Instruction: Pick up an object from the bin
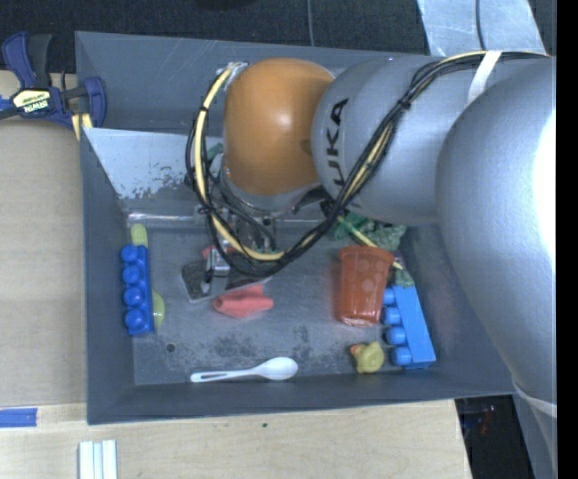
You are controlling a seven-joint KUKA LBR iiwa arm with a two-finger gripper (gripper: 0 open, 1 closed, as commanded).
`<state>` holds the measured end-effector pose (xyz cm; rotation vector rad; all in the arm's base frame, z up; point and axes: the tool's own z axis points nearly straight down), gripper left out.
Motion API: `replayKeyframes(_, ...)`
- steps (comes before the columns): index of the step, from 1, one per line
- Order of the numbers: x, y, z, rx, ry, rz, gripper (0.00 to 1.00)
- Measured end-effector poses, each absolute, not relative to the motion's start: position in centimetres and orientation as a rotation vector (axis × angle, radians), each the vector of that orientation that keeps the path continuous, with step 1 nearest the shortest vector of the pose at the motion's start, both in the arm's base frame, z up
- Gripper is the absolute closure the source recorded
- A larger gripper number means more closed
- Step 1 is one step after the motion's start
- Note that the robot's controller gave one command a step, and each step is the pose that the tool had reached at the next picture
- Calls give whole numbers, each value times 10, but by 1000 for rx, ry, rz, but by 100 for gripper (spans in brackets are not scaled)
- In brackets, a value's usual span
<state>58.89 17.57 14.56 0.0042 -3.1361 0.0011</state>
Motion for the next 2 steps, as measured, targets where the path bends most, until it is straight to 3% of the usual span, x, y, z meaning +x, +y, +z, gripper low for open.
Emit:
replayKeyframes(1, 591, 175, 150, 0, -3144, -1, 0)
replayKeyframes(2, 583, 147, 170, 17, -3139, 0, 0)
